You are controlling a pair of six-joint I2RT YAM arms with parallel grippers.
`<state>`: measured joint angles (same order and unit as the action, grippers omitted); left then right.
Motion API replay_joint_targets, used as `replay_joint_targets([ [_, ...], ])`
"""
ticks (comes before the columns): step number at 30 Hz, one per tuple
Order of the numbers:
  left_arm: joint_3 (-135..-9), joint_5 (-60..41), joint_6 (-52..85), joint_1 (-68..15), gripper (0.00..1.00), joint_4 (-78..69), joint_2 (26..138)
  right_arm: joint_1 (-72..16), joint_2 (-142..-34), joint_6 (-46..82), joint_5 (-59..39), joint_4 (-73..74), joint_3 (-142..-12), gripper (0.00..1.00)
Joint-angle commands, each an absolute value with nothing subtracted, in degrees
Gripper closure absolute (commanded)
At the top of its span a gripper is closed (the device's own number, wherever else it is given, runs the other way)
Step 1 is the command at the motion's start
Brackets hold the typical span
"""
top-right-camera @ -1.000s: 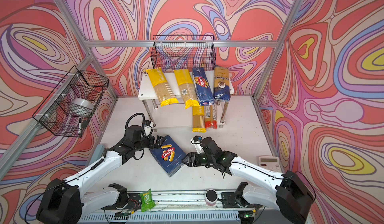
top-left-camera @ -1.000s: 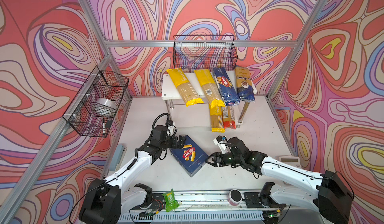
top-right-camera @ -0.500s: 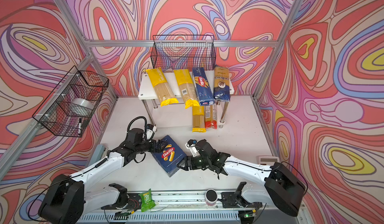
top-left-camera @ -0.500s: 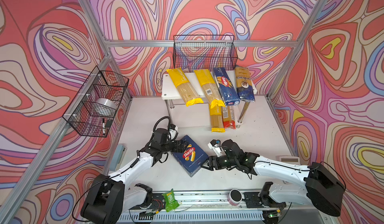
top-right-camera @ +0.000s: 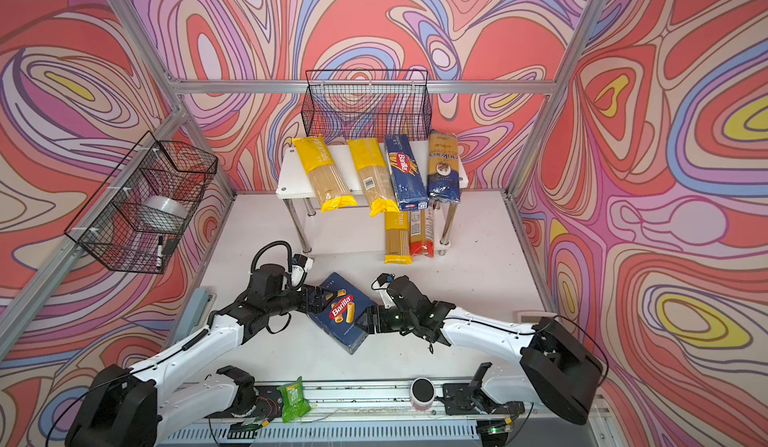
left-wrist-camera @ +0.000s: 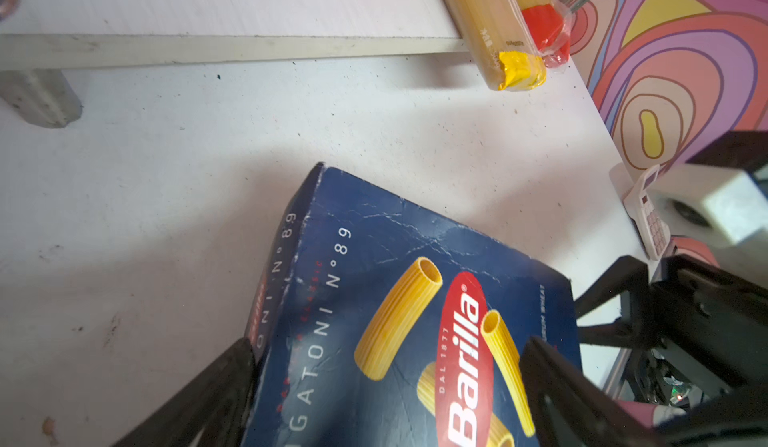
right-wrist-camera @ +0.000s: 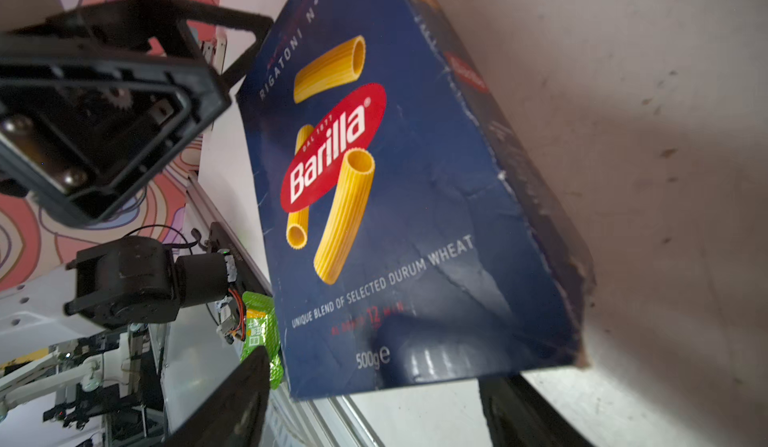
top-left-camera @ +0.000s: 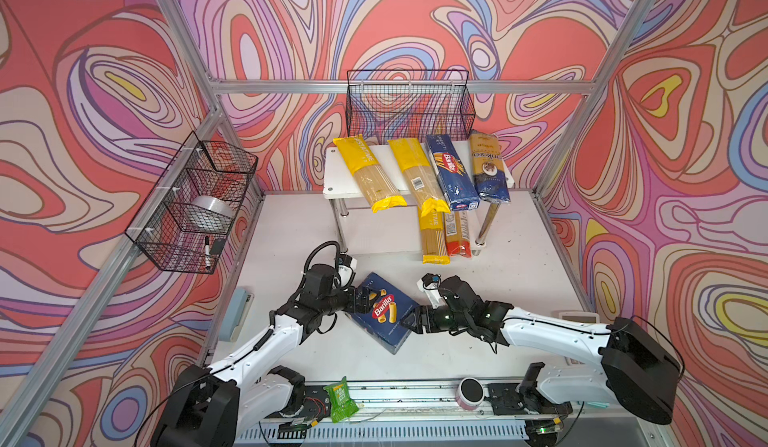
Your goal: Place and organize the pasta boxes and bags onto the shelf
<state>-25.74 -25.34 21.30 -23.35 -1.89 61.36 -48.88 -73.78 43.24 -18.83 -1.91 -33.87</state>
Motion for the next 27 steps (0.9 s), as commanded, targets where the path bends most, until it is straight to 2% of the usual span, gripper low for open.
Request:
replay_joint_targets([
  [1, -24.6, -28.2, 24.0, -26.6, 0.0, -0.3, 60.4, -48.5, -73.6, 40.9, -12.8, 1.2, -37.8, 0.18],
  [7, -23.4, -26.9, 26.5, -30.0, 0.0, -0.8, 59.5, -44.8, -74.3, 38.0, -11.3, -1.4, -41.2, 0.16],
  [13, -23.6, -24.6, 29.6, -33.8, 0.0, -1.4, 56.4, -39.0, -77.2, 38.5, -17.0, 4.6, -40.9, 0.16],
  [18, -22.6, -19.7, 31.0, -34.7, 0.0, 0.7, 53.6, -38.2, -81.2, 37.5, -19.6, 6.9, -43.7, 0.16],
  [22, -21.8, -9.0, 33.8, -34.7, 0.0, 8.5, 49.9, -38.1, -79.8, 34.5, -17.8, 0.9, -45.4, 0.15],
  [27, -18.6, -5.2, 35.5, -34.6, 0.0, 10.2, 43.1, -38.1, -73.5, 31.2, -12.0, -8.0, -42.2, 0.15],
])
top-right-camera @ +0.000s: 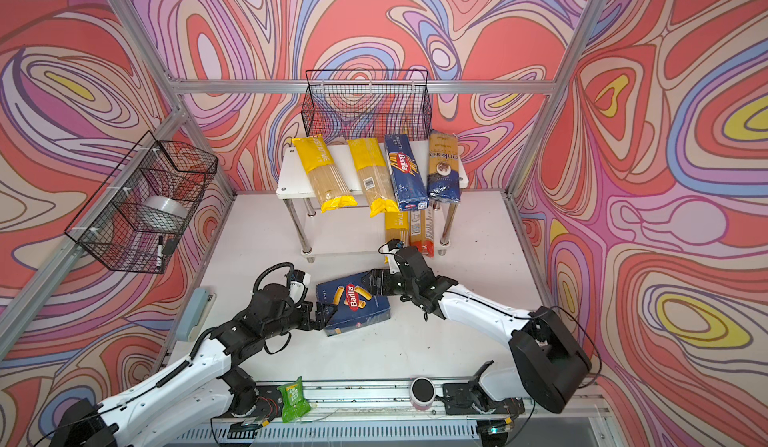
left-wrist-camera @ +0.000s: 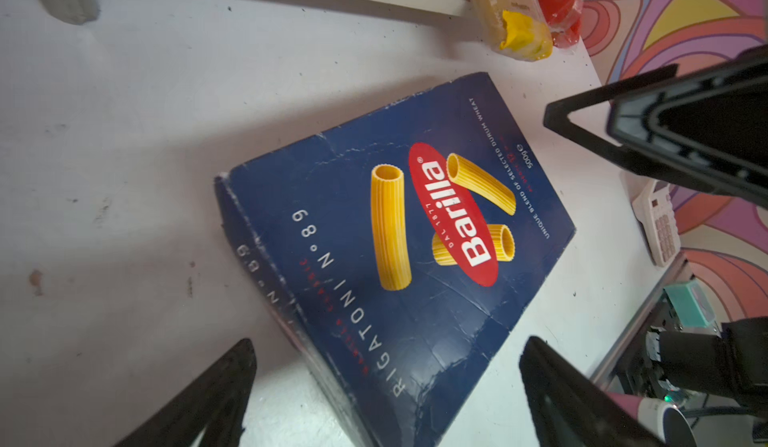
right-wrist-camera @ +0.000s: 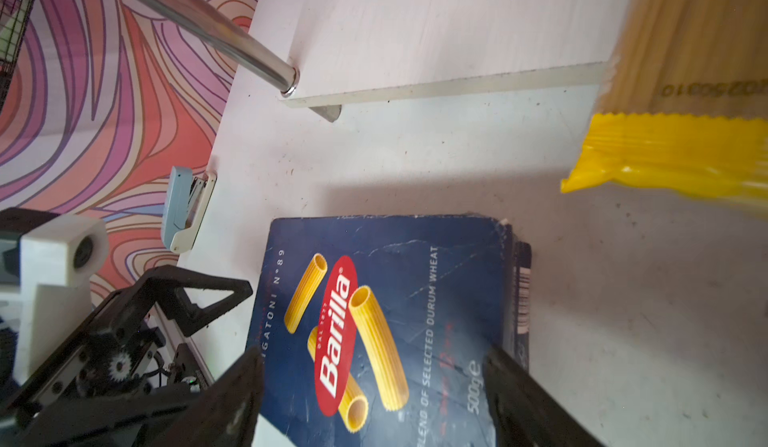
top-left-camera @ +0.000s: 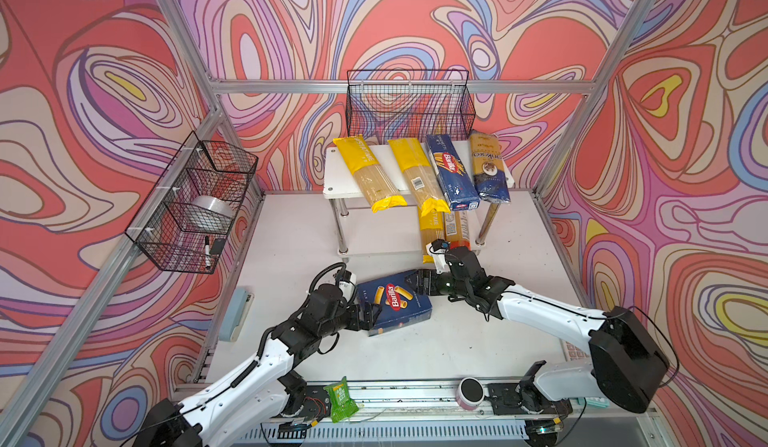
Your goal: Place and organize the pasta boxes and bags onto the shelf
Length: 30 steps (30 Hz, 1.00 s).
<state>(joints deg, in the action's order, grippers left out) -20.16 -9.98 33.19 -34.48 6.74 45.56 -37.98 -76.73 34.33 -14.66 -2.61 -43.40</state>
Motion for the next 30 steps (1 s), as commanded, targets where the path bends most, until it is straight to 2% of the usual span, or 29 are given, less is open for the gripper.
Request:
replay_joint_targets([
  [1, -18.0, -5.3, 35.8, -34.6, 0.0, 9.9, 42.2, -38.0, -72.5, 30.9, -11.4, -9.0, -41.4, 0.15],
  [10, -14.7, -11.3, 37.6, -34.7, 0.0, 0.5, 45.2, -38.0, -68.6, 34.4, -14.8, -2.6, -32.7, 0.16],
  [17, -14.9, -15.1, 38.4, -34.7, 0.0, -6.4, 51.0, -38.0, -71.7, 34.5, -16.2, 3.5, -31.0, 0.16],
  [30, -12.8, -17.7, 40.6, -34.8, 0.0, -11.7, 51.3, -38.0, -78.1, 34.9, -19.6, 11.1, -30.4, 0.22],
])
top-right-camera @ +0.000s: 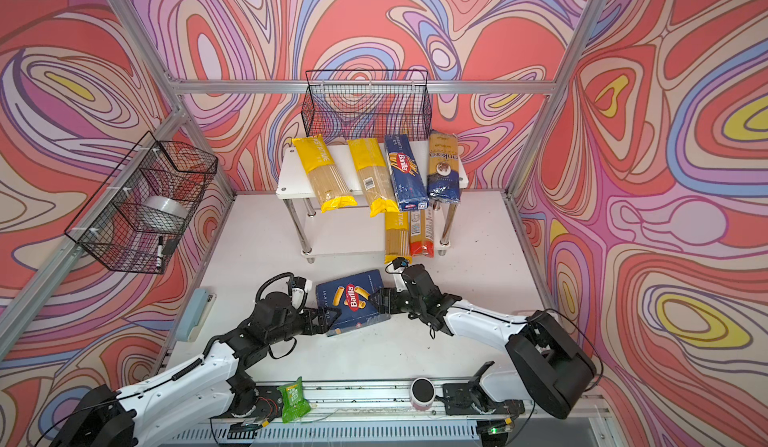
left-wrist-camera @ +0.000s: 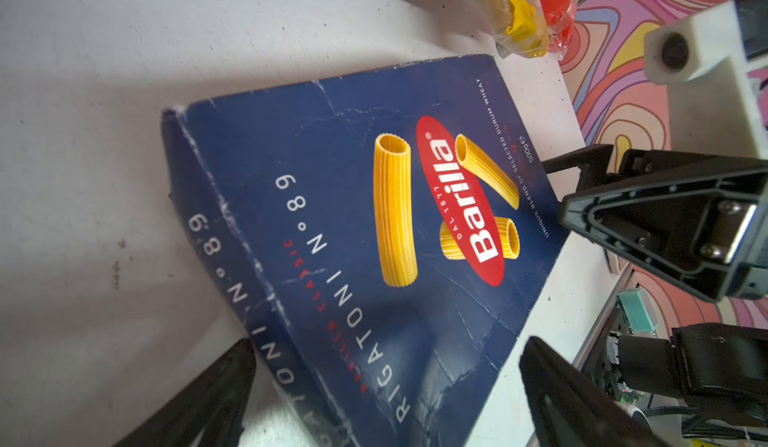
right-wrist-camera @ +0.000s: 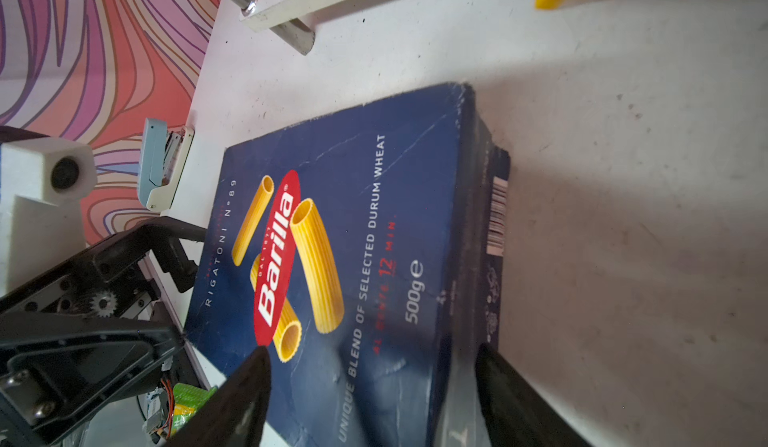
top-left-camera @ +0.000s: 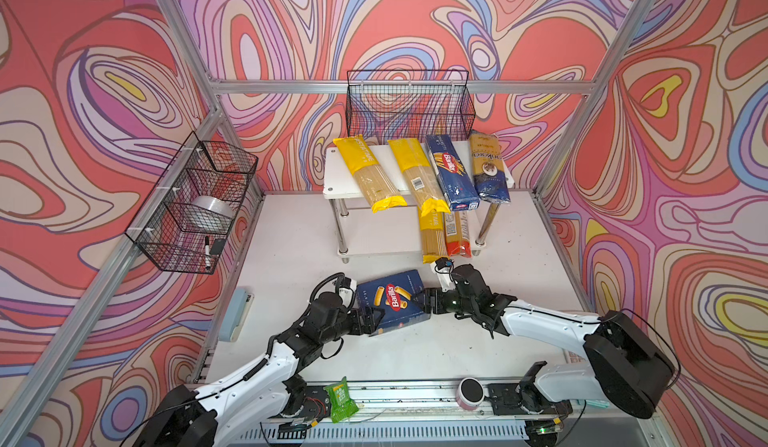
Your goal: Place and organize the pasta boxes and bags onto the shelf
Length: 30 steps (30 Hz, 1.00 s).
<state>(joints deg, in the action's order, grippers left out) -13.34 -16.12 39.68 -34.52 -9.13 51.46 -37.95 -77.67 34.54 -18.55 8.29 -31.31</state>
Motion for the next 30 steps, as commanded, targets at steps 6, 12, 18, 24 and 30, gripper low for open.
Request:
replay_joint_targets([
  [6, -12.2, -18.7, 40.6, -34.9, 0.01, -14.9, 51.7, -38.0, -79.1, 34.9, -20.0, 12.5, -30.4, 0.26],
  [12, -13.5, -20.4, 39.5, -35.2, 0.01, -16.3, 53.0, -38.0, -80.2, 35.3, -21.7, 13.8, -31.0, 0.3],
  [18, -14.9, -20.7, 39.1, -35.3, 0.0, -16.2, 51.9, -38.1, -77.8, 36.6, -23.5, 15.5, -31.4, 0.33],
  [24, -17.8, -21.6, 37.6, -35.4, 0.0, -14.8, 50.6, -38.1, -75.0, 37.3, -25.1, 18.0, -31.8, 0.33],
  [30, -19.1, -22.8, 36.7, -35.6, 0.0, -14.9, 51.3, -38.2, -75.8, 37.4, -26.5, 19.2, -31.9, 0.34],
])
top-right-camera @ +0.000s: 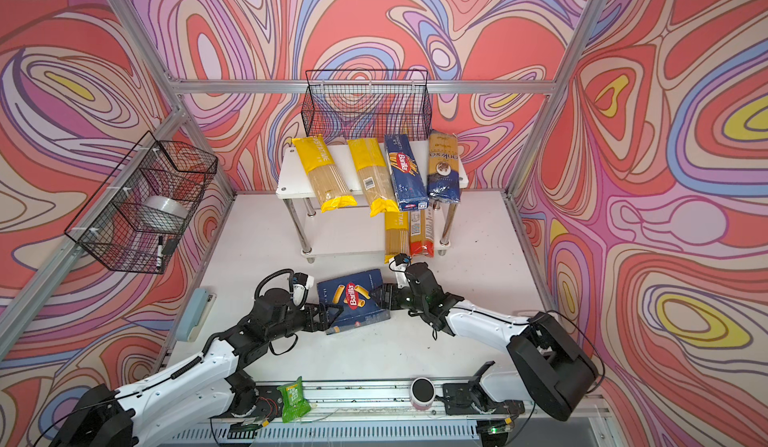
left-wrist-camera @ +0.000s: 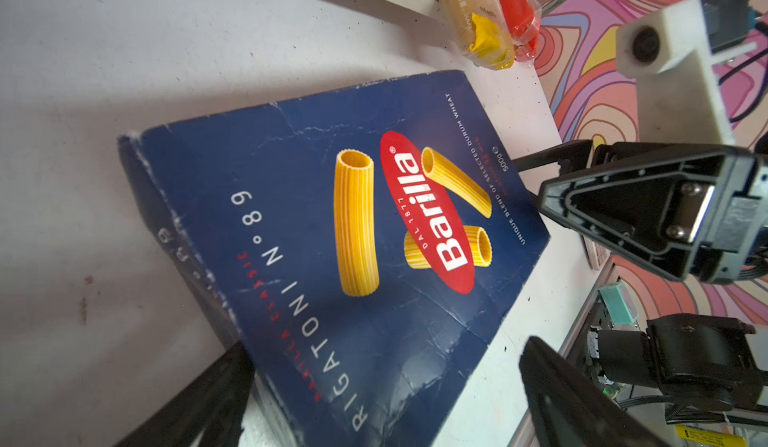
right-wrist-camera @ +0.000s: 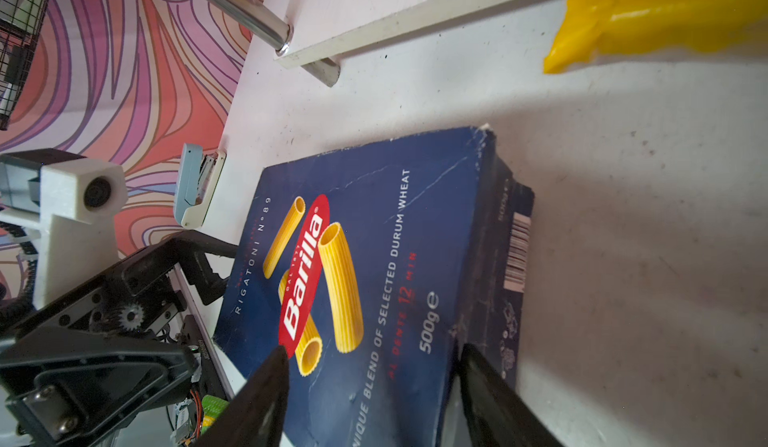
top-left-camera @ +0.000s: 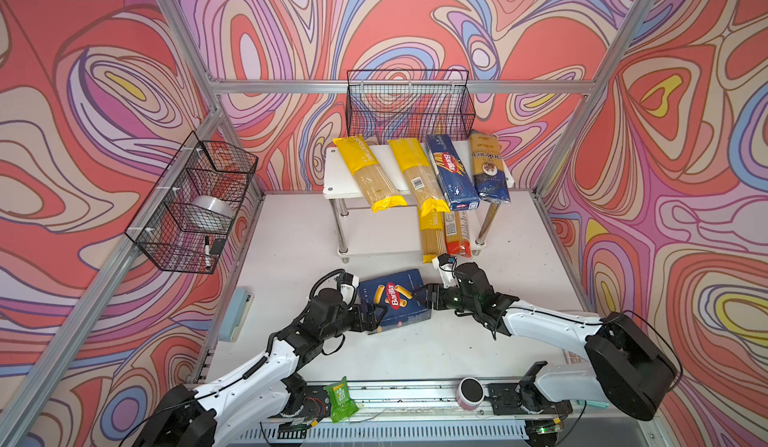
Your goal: Place and organize the pasta boxes and bags onto the shelf
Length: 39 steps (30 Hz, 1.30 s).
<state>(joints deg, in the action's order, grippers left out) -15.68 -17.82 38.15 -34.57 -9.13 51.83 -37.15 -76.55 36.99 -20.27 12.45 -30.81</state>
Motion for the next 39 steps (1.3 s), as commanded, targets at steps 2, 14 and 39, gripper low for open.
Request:
replay_joint_targets([
  [2, -19.2, -22.9, 36.4, -35.7, 0.0, -15.4, 51.2, -38.4, -76.3, 37.7, -26.7, 20.4, -32.2, 0.34],
  [14, -22.1, -21.2, 34.3, -35.8, 0.0, -11.7, 50.3, -39.4, -75.8, 36.7, -25.8, 18.6, -34.6, 0.37],
  [39, -32.3, -21.7, 29.3, -35.8, 0.0, -11.4, 52.5, -41.1, -77.1, 32.1, -24.3, 19.2, -42.2, 0.38],
])
